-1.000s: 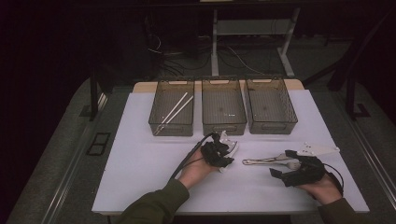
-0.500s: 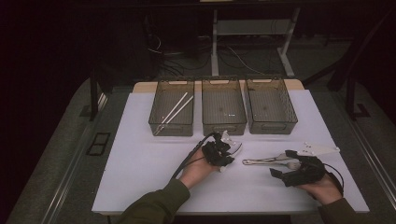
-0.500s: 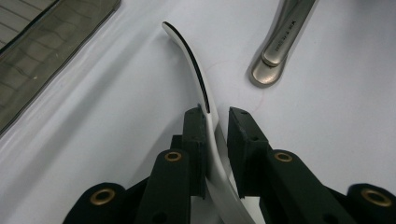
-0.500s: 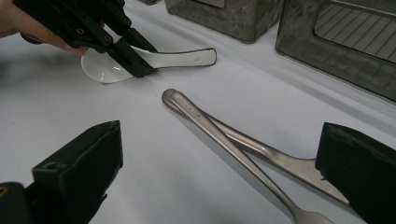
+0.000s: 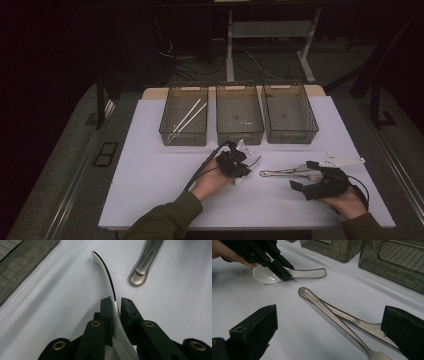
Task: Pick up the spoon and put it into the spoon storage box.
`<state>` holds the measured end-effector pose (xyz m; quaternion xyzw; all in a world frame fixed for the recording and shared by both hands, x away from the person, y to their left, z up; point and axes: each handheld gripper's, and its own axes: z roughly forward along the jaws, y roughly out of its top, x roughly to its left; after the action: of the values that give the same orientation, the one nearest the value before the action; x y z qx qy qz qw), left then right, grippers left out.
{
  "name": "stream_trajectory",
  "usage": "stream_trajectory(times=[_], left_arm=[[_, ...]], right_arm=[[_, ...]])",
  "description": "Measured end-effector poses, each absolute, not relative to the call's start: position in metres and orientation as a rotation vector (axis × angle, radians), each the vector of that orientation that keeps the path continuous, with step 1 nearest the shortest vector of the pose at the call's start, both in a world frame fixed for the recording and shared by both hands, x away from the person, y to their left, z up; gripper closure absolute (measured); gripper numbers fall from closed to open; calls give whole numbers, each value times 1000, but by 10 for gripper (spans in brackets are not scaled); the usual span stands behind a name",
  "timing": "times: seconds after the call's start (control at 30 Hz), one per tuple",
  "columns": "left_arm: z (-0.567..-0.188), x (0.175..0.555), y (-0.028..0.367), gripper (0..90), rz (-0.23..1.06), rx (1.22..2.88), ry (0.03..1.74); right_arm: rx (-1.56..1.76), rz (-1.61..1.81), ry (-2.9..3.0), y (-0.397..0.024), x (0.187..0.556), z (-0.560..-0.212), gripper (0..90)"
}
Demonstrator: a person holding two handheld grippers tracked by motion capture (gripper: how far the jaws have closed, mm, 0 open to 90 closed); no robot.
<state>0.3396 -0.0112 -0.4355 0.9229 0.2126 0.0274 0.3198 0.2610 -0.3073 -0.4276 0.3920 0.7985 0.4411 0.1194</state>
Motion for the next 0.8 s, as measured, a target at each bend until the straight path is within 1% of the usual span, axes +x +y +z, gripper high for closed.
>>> stream_trajectory(times=[0.37,0.63,0.8], left_arm=[[-425,341,1,797,49,2372,569],[-411,341,19,797,46,2348,493],[-404,343,29,797,53,2330,476]], right_arm=[[1141,1290,2336,-307,261,-428,7],[1115,1300,2337,-306,260,-428,7],[1076,1326,2322,-302,259,-431,7]])
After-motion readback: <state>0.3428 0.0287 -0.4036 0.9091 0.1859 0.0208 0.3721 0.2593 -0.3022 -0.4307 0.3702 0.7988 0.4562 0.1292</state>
